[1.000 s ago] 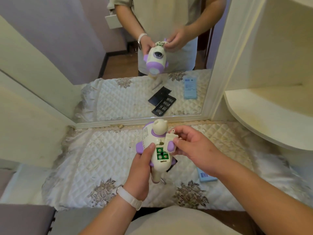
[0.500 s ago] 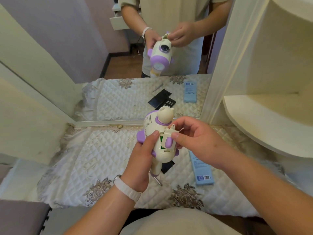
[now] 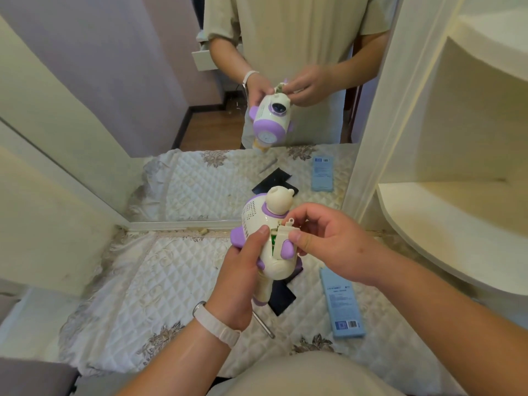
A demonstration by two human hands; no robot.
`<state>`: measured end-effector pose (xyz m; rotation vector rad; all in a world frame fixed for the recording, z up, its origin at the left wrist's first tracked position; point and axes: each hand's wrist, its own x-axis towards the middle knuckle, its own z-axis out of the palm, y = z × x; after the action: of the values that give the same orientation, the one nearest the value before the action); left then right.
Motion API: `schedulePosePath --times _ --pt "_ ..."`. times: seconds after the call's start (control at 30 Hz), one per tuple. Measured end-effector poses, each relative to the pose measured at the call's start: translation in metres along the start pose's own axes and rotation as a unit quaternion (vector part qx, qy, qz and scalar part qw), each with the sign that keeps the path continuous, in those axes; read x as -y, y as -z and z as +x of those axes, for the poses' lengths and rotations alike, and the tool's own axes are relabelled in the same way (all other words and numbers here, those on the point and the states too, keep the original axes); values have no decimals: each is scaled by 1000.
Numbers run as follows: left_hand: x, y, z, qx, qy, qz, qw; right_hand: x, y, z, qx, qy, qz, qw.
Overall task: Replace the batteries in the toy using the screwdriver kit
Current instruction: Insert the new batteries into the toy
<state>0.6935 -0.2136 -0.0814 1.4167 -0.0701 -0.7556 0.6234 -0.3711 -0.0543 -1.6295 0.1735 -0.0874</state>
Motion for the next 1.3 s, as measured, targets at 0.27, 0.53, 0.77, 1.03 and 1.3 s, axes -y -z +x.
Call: schedulePosePath --times 0.27,0.53,0.77,1.03,1.3 --pt "5 -1 14 -30 -9 2 1000 3 10 12 16 -13 -67 998" --pt "9 -2 12 -24 -56 -28 998 -8 1 14 -14 -65 42 997" --pt "12 3 7 7 -126 -31 992 -19 -2 7 -31 -61 56 996" --pt "11 0 1 36 -128 -56 989 -28 -5 -4 -13 -70 114 991" --pt "5 -1 3 73 -133 -50 987 -33 -14 -10 -18 -67 231 971"
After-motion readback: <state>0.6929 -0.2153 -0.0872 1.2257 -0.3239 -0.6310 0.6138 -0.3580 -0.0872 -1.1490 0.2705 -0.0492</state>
